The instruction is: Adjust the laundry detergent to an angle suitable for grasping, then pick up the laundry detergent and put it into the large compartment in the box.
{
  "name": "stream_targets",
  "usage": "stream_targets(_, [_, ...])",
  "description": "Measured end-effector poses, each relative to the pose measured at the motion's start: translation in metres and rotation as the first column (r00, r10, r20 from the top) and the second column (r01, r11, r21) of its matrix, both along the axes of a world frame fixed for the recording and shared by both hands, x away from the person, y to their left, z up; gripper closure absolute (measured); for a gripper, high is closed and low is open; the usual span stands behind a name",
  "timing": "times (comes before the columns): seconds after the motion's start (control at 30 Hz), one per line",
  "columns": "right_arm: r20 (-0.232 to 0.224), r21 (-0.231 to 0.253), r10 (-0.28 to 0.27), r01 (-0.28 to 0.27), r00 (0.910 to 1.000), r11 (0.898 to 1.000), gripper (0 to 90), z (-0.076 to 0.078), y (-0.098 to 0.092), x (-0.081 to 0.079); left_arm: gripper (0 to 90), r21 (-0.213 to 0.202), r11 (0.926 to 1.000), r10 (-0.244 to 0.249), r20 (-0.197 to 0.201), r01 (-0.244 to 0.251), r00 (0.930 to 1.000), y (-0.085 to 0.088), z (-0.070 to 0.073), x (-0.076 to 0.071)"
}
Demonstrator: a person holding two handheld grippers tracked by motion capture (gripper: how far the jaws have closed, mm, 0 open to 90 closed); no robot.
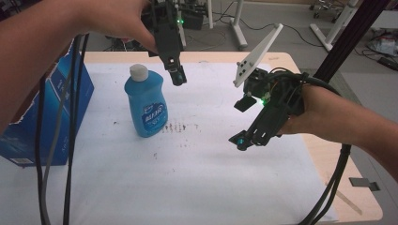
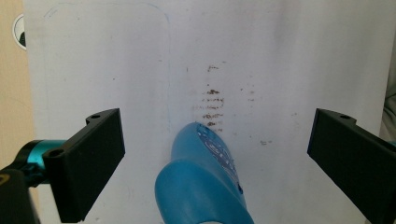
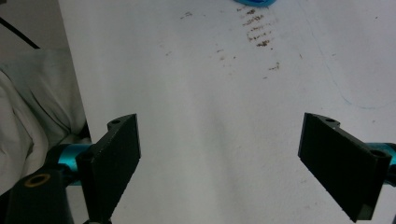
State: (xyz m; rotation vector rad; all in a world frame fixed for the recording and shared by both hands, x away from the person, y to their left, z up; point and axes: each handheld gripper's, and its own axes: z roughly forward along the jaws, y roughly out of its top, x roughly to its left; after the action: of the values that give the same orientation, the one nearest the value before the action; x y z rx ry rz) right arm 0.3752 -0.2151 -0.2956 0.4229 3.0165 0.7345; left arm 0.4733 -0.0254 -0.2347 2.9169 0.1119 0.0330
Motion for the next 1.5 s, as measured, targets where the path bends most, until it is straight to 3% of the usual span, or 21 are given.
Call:
stream_targets(1.0, [-0.006,0.006,0.0,0.0,1.0,1.0,12.2,0.001,-0.003,-0.003,3.9,0.028,0.9993,0.022,0.021,-0.023,0.9995,-0.002,0.001,-0.003])
stream_targets(1.23, [-0.003,0.013,0.004,-0.004,1.0,1.0,12.2,0.001,-0.004,-0.002,3.9,0.022,0.9948,0.099,0.023,-0.1,0.9948,0.003,0.004,0.001])
stream_targets(1.5, [-0.004,0.003,0.01,-0.01,0.9999,1.0,12.1,-0.002,-0.003,0.001,3.9,0.018,0.975,0.221,0.033,-0.221,0.9748,0.016,0.012,0.005])
